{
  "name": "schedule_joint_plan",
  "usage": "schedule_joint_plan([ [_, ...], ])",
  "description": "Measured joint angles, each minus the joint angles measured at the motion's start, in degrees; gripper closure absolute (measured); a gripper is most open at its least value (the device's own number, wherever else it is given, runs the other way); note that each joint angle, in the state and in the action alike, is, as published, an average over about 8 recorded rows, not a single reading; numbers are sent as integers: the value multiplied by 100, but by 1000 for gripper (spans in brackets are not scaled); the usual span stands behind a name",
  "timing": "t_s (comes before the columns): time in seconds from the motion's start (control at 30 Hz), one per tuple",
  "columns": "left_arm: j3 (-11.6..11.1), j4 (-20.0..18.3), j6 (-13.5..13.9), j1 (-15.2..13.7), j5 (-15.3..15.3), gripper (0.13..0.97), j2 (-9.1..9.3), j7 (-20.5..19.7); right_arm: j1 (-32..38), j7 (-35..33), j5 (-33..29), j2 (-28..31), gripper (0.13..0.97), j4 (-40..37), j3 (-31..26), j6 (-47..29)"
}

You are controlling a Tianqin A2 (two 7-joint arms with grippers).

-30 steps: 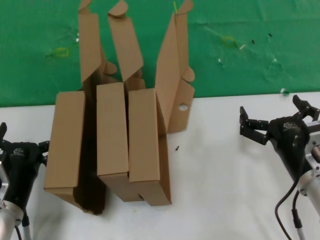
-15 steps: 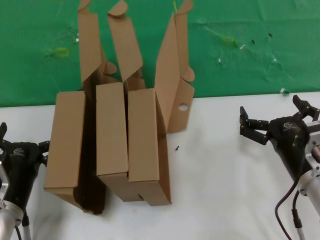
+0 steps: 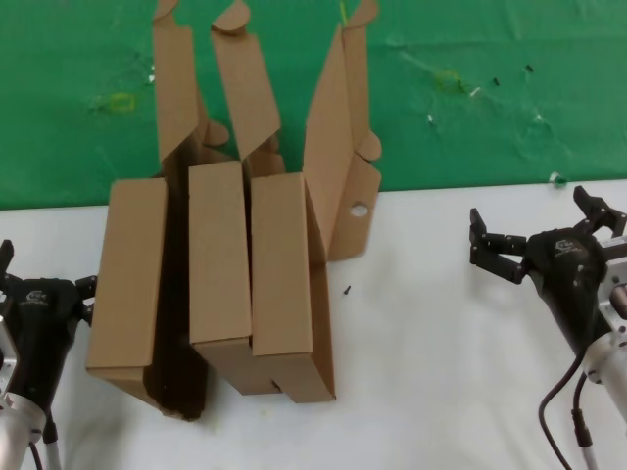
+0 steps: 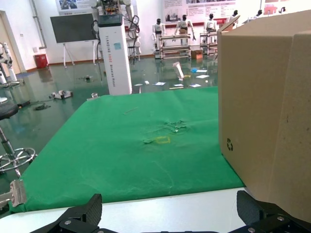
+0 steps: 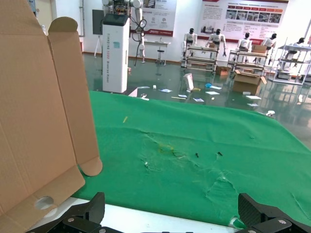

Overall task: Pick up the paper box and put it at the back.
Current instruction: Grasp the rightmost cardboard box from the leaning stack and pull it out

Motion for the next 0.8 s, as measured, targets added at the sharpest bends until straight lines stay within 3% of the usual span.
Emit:
schedule_joint_plan([
  [0.5, 0, 0, 0, 0, 0, 132, 0, 0, -28, 19, 39, 59, 129, 67, 6, -29],
  [0.8, 0, 0, 0, 0, 0, 132, 0, 0, -326, -127, 292, 231, 129, 509, 540, -521],
])
